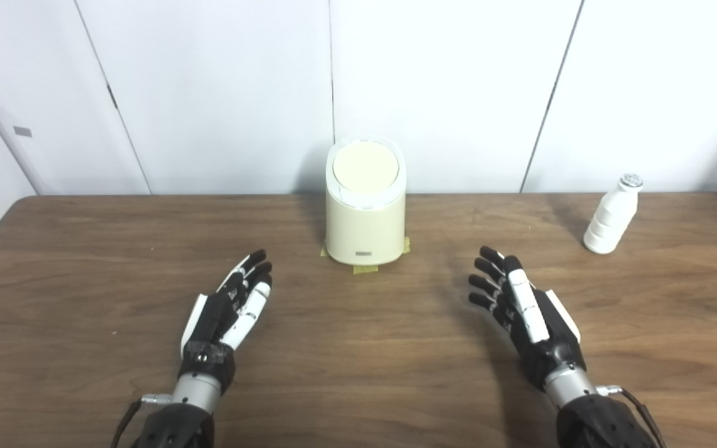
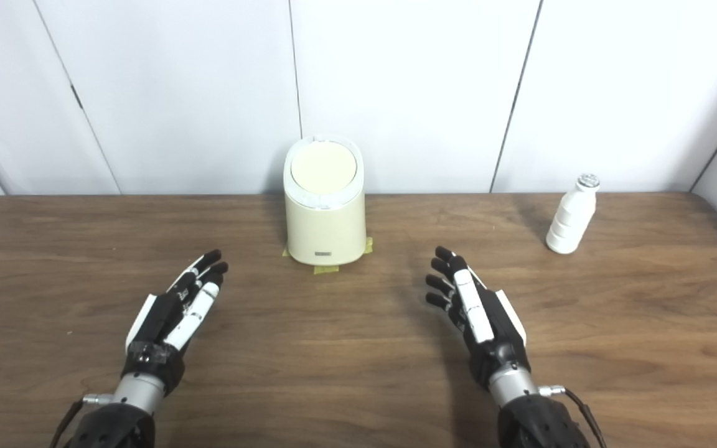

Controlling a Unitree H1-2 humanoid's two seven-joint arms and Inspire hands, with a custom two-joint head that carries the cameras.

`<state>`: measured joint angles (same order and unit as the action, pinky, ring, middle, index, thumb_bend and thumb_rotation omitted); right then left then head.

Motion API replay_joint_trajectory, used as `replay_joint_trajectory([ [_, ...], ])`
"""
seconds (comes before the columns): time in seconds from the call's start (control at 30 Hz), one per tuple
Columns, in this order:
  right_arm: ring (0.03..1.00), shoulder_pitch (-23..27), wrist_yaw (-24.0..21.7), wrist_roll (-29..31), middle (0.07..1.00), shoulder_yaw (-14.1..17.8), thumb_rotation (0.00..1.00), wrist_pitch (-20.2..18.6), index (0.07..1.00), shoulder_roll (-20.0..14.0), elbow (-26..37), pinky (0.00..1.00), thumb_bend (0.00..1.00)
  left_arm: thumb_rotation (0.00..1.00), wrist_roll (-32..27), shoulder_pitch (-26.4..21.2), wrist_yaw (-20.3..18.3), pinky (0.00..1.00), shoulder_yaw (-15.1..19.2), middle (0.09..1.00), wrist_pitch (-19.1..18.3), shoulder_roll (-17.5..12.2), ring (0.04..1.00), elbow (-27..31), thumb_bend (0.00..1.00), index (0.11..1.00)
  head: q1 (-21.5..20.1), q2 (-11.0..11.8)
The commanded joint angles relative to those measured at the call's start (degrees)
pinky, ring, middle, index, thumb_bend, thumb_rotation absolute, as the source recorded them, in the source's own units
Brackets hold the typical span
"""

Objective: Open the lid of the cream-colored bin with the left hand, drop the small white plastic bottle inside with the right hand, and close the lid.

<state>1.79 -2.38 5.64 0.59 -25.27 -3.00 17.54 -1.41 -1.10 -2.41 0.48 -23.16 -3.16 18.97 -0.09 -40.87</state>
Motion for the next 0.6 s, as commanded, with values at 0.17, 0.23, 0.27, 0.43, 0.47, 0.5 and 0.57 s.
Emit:
replay_joint_trajectory([
  [0.17,0.874,2.00,-0.61,0.23,0.907,-0.14,0.92,1.03,0.896,-0.22,2.33,0.82,0.56,0.50,0.16,-2.01,-0.01,1.00,-0.03,0.907,1.30,-0.19,0.946,1.91,0.26,0.937,-0.05,0.01],
  [0.23,0.873,1.99,-0.52,0.08,0.909,-0.17,0.92,0.93,0.899,-0.25,2.44,0.82,0.56,0.50,0.25,-1.99,-0.01,1.00,-0.07,0.907,1.13,-0.25,0.947,2.05,0.27,0.939,-0.06,-0.09],
  [0.27,0.872,2.01,-0.47,0.05,0.909,-0.17,0.93,0.88,0.899,-0.23,2.47,0.82,0.56,0.50,0.29,-1.99,-0.02,1.00,-0.09,0.907,1.11,-0.29,0.947,2.08,0.27,0.940,-0.08,-0.11],
  [0.43,0.874,2.08,-0.39,0.57,0.907,0.18,0.91,0.96,0.895,0.13,2.24,0.82,0.56,0.50,0.06,-1.99,-0.13,1.00,-0.03,0.905,1.45,-0.27,0.944,1.75,0.25,0.935,-0.18,0.10],
  [0.47,0.875,2.07,-0.41,0.57,0.908,0.15,0.91,0.95,0.896,0.13,2.28,0.82,0.56,0.50,0.12,-1.98,-0.13,1.00,-0.07,0.905,1.38,-0.29,0.944,1.78,0.26,0.935,-0.18,0.10],
  [0.5,0.876,2.06,-0.43,0.47,0.908,0.09,0.91,0.90,0.896,0.07,2.31,0.82,0.56,0.50,0.22,-1.99,-0.10,1.00,-0.11,0.905,1.33,-0.30,0.944,1.80,0.26,0.935,-0.18,0.10],
  [0.57,0.875,2.09,-0.45,0.43,0.908,0.03,0.92,0.73,0.896,0.00,2.49,0.82,0.56,0.50,0.28,-2.02,-0.06,1.00,-0.10,0.907,1.15,-0.33,0.944,1.97,0.26,0.938,0.02,-0.08],
])
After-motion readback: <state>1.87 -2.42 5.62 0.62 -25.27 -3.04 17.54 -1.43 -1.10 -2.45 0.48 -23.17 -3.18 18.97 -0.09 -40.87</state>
